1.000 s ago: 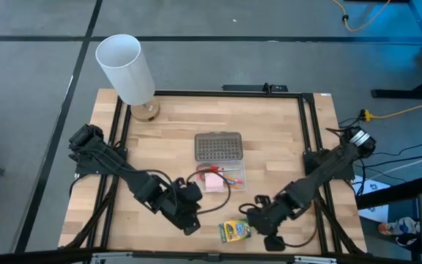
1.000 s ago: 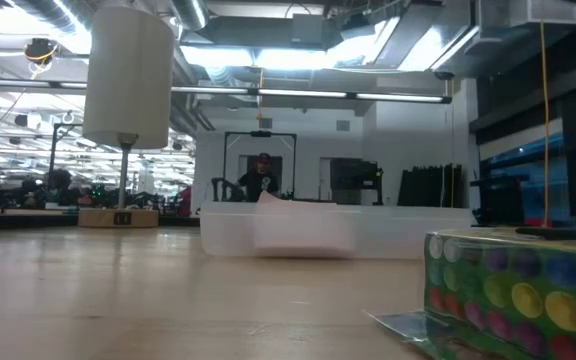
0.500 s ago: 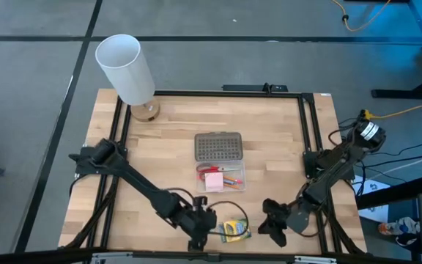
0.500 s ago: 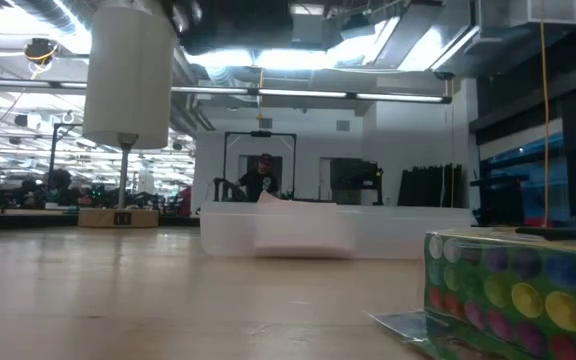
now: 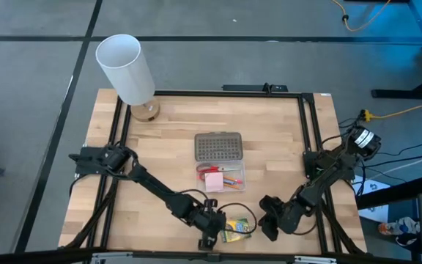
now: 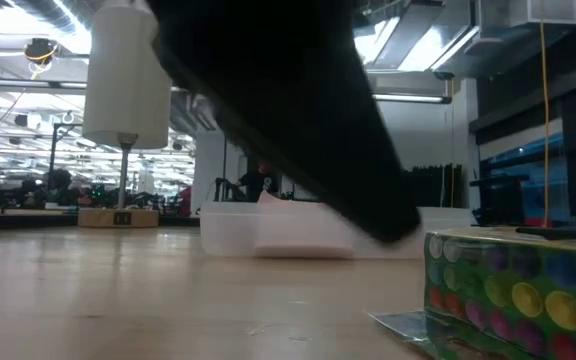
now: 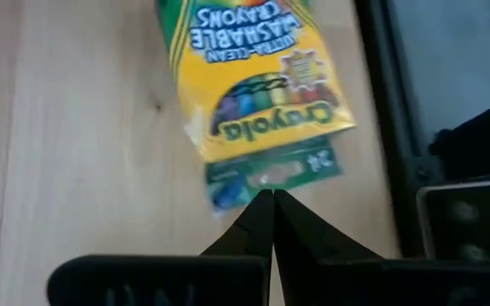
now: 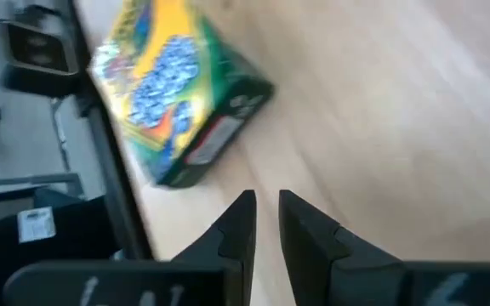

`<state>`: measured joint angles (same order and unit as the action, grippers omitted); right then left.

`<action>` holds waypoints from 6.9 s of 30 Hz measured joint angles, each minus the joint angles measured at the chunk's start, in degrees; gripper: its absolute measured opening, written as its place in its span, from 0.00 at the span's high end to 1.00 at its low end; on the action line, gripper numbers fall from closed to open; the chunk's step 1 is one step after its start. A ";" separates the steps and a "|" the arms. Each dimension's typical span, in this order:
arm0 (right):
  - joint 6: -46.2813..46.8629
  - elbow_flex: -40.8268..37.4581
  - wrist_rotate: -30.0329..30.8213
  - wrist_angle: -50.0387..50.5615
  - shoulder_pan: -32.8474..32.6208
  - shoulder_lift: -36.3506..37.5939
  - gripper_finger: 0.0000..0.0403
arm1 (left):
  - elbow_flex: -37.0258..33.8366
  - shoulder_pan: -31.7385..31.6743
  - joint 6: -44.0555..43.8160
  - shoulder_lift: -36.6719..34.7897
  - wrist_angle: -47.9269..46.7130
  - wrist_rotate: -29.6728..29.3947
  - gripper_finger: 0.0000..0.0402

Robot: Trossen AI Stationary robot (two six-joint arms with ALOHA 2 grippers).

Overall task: Pack school essentials
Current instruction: Put the yellow crayon box into the transparent supply box, then return to Home Position

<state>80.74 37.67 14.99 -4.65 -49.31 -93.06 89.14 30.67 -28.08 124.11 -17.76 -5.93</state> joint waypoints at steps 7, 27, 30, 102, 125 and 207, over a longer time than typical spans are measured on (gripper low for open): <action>0.01 0.14 -1.30 -2.13 2.29 -2.66 0.86 | -0.01 -1.05 1.76 1.50 4.68 1.96 1.00; -4.89 7.78 -4.30 -1.43 7.17 -7.94 0.86 | -0.07 -2.86 1.39 2.18 5.99 4.63 1.00; -4.82 7.78 -4.18 -1.10 7.49 -7.29 0.86 | -0.07 -2.86 1.16 1.56 5.81 4.81 1.00; -28.55 8.02 -20.52 14.28 38.31 7.40 0.86 | 4.94 -21.26 17.34 -11.87 -32.40 2.34 0.99; -30.11 8.09 -21.72 20.35 43.24 8.84 0.86 | 5.01 -23.94 16.14 -18.09 -35.81 3.43 0.85; -52.58 8.05 -14.01 -1.64 36.64 37.99 0.86 | -88.53 -16.93 14.96 -114.01 20.30 -9.46 0.87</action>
<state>28.17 45.71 0.97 -6.29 -12.67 -55.07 0.61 13.74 -13.13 10.10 2.54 -15.39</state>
